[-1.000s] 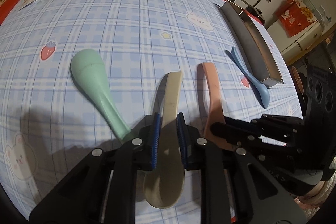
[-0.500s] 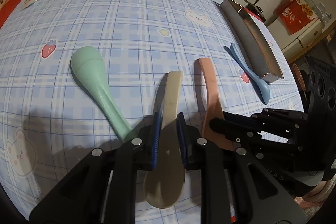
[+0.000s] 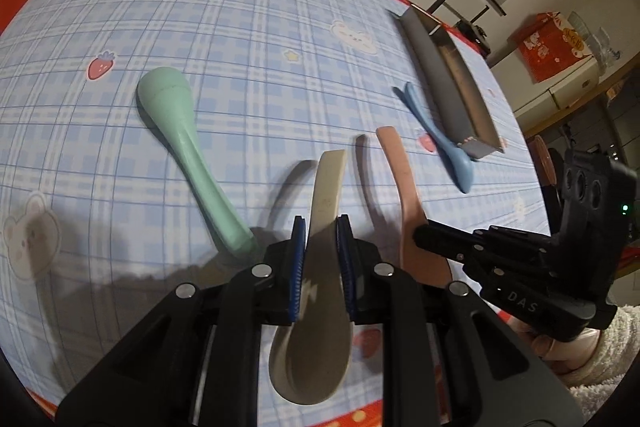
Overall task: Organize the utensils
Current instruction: 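Carry the pink spoon with the right tool while the left tool carries the beige spoon to the basket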
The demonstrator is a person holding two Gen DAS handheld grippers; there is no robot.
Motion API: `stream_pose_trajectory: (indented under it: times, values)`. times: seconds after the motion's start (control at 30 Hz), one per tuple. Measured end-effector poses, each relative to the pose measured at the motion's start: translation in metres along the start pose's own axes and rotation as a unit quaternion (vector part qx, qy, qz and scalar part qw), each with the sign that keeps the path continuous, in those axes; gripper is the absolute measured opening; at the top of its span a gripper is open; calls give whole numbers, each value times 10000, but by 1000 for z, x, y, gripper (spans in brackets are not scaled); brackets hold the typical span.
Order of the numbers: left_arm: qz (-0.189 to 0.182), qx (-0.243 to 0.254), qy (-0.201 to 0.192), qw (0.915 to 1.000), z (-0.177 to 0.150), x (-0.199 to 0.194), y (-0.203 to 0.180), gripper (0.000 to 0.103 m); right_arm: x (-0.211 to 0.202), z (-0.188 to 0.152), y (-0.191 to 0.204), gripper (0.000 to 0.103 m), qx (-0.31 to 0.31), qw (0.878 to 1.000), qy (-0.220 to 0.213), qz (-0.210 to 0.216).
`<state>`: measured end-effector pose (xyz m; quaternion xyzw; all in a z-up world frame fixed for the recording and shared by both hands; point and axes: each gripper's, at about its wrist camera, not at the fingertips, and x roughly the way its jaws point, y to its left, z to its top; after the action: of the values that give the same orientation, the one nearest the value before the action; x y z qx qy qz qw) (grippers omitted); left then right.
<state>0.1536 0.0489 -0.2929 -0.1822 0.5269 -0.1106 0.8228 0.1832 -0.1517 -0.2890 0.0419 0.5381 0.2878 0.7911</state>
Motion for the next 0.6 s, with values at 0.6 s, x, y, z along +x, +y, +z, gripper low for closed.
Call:
stream_pose_trajectory:
  times: [0.6]
  values:
    - [-262,293,-81,9992,47,9,-71,19,-59,13,-68,5,781,9925,-932,-108]
